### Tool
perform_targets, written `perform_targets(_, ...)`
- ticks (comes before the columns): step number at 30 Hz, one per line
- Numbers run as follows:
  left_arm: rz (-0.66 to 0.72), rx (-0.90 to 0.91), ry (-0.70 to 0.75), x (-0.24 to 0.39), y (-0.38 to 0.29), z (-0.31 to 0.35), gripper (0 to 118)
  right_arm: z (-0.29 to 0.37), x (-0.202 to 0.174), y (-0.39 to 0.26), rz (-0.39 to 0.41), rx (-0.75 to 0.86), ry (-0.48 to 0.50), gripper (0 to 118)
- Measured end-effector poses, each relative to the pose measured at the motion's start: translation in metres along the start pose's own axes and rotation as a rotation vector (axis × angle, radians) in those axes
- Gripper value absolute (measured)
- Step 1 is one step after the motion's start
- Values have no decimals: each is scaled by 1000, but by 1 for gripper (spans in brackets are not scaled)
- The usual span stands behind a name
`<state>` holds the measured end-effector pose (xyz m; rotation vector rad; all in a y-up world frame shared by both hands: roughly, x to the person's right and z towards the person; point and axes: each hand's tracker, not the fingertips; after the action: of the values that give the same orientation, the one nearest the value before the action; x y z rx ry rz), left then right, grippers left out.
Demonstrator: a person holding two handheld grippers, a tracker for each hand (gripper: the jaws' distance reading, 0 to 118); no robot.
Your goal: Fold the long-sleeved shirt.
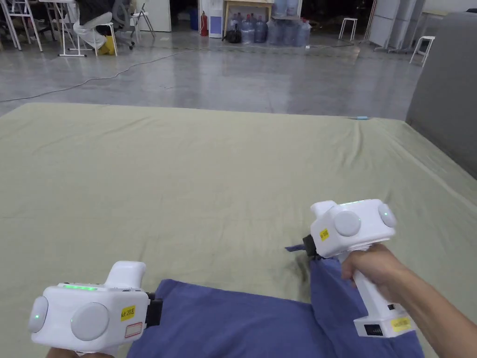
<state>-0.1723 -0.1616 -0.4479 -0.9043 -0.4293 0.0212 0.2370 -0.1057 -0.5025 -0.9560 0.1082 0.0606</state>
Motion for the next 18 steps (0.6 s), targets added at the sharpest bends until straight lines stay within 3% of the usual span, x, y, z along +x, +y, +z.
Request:
perform_targets(5,4,22,-17,5,-4,12,0,92,-12,-52,50,83,127,0)
perform_targets(8,-5,31,-14,15,-8,26,0,128,-28,-105,72,48,237,0)
perform_targets(13,-14,33,-20,29,-15,41,0,122,-56,-192,104,-122,304,0)
perform_targets(18,-9,32,-17,36,-17,53,0,79,-73,-247,108,-332,311,0)
